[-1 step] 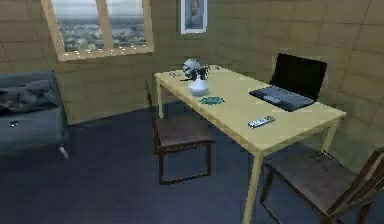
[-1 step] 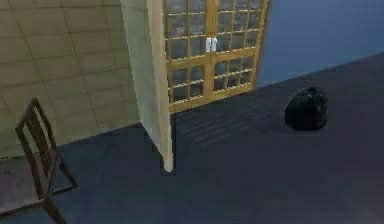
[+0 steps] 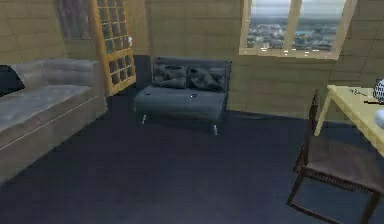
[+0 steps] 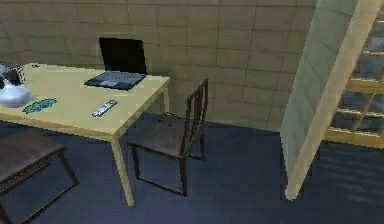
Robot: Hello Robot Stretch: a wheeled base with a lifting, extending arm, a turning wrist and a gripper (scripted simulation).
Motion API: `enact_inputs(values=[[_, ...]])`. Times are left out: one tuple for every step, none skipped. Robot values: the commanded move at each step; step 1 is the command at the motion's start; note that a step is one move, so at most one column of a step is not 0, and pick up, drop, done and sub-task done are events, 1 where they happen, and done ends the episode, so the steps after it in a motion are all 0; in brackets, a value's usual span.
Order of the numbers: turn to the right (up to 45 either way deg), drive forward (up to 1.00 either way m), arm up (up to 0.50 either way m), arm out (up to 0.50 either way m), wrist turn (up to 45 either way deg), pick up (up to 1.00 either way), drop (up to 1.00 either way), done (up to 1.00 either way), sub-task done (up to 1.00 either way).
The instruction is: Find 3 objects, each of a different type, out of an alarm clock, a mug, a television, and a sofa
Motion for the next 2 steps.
enact_inputs(values=[[-45.0,0.0,0.0,0.0,0.0,0.0,0.0,0.0,0.0],[-9.0,0.0,0.0,0.0,0.0,0.0,0.0,0.0,0.0]])
